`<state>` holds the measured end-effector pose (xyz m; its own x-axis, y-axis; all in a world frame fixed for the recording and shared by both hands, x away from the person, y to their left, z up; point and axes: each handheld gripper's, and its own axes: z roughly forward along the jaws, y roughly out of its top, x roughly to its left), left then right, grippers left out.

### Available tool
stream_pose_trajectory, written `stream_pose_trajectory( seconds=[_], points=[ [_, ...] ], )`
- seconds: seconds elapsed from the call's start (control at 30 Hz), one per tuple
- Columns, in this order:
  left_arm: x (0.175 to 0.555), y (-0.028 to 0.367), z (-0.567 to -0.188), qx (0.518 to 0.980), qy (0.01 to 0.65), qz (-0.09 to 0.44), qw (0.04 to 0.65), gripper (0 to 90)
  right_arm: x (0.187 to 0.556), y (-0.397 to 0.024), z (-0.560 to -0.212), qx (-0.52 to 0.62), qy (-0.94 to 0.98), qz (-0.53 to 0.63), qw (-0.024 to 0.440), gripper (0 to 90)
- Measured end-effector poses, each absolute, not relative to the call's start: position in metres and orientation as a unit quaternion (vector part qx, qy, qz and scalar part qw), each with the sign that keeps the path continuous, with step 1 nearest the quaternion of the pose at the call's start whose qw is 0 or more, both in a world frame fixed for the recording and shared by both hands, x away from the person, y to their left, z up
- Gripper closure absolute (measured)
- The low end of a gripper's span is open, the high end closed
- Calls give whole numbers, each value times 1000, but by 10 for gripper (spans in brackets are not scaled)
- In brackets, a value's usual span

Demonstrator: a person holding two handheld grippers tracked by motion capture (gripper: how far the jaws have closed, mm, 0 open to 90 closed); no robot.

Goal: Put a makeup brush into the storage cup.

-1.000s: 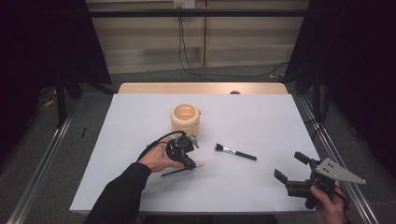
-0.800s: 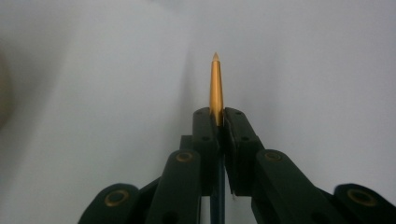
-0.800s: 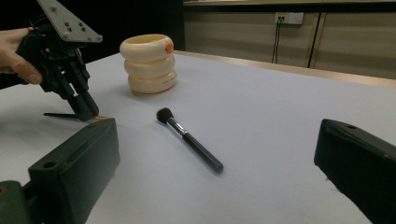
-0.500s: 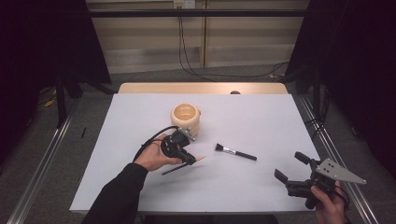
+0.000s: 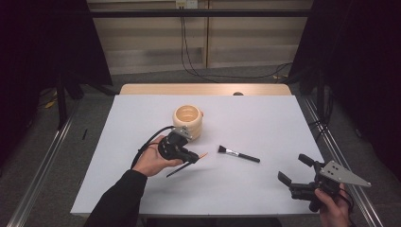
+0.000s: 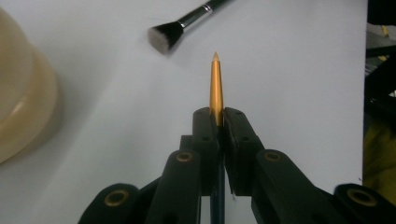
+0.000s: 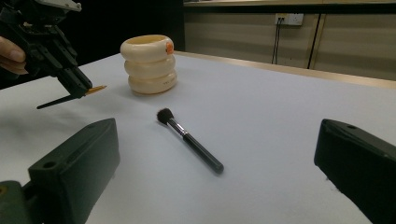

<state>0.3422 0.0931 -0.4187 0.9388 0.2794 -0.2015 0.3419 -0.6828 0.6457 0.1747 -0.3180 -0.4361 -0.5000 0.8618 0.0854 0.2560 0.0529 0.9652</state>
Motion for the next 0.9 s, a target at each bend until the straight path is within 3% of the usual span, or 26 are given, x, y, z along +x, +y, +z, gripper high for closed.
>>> stream_pose_trajectory(
  seconds=[0.9],
  points=[
    [321,123,-407,833,247,17,494,840,175,-317,-436,415,671,549,276,0]
  ],
)
